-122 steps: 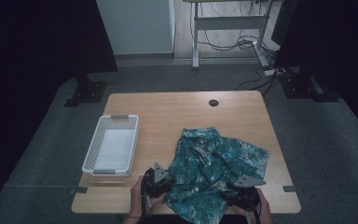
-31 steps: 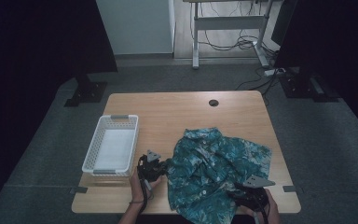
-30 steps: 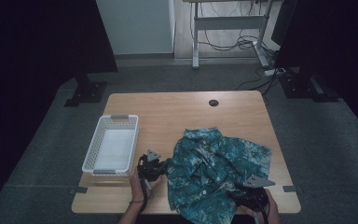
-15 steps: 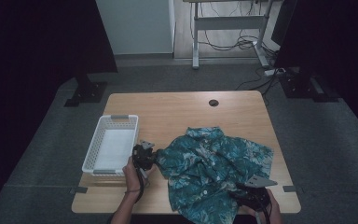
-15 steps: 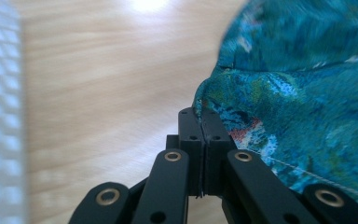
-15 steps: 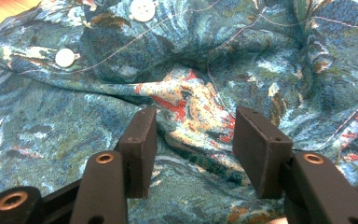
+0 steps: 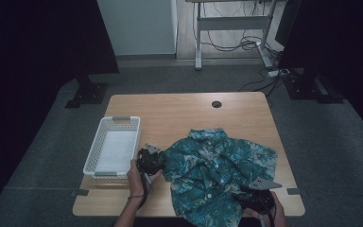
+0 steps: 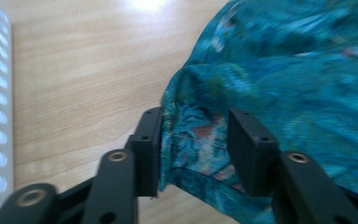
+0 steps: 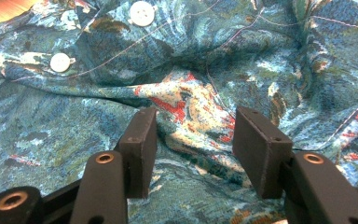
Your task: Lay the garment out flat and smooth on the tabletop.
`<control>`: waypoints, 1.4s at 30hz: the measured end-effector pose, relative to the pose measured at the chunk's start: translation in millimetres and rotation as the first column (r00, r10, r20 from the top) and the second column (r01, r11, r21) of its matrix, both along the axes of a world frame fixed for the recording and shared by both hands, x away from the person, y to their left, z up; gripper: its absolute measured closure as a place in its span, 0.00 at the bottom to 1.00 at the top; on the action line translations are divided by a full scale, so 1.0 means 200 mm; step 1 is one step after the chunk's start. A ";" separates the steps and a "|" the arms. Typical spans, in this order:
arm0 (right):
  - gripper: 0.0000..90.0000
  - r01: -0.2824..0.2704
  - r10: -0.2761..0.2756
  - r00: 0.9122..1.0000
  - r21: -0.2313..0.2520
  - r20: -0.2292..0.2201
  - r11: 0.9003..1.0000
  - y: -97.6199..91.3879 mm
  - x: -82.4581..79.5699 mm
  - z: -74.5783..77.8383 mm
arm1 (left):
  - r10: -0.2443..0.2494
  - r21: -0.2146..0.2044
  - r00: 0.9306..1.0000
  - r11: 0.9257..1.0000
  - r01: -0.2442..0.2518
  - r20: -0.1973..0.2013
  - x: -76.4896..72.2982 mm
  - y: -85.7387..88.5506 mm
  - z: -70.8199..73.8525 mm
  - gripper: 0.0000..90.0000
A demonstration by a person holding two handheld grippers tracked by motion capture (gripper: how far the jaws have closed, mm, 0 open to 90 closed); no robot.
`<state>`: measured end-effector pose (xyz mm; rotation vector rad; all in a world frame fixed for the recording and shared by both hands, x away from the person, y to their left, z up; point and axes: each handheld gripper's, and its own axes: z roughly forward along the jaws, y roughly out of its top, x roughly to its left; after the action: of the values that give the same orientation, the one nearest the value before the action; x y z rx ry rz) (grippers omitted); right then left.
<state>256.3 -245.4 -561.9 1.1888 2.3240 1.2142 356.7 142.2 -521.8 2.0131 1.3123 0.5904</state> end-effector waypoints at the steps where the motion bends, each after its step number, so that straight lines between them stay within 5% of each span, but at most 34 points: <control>1: 0.55 0.001 -0.001 1.000 0.000 -0.001 1.000 0.00 0.00 0.00 | -0.007 -0.009 1.000 1.000 0.007 0.015 -0.02 0.00 0.02 0.59; 9: 0.54 0.004 -0.004 1.000 -0.002 -0.002 1.000 0.00 0.00 0.00 | -0.048 -0.138 0.995 0.989 0.059 0.087 -0.07 0.00 0.15 0.47; 21: 0.53 0.007 -0.007 1.000 -0.002 -0.002 1.000 0.00 0.00 0.00 | -0.051 -0.166 0.998 0.985 0.044 -0.040 0.09 -0.12 -0.06 0.44; 32: 0.47 0.014 -0.014 1.000 -0.030 0.010 0.999 0.03 0.00 0.00 | -0.066 -0.165 0.996 0.985 0.055 -0.065 0.07 -0.12 -0.13 0.43; 42: 0.46 0.017 -0.017 1.000 -0.035 0.014 0.999 0.04 0.00 0.00 | -0.103 -0.131 0.994 0.987 0.098 -0.036 0.04 -0.12 -0.14 0.41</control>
<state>256.2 -237.1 -561.4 1.1824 2.3109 1.1677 364.9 117.9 -549.7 1.9815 1.2328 0.4079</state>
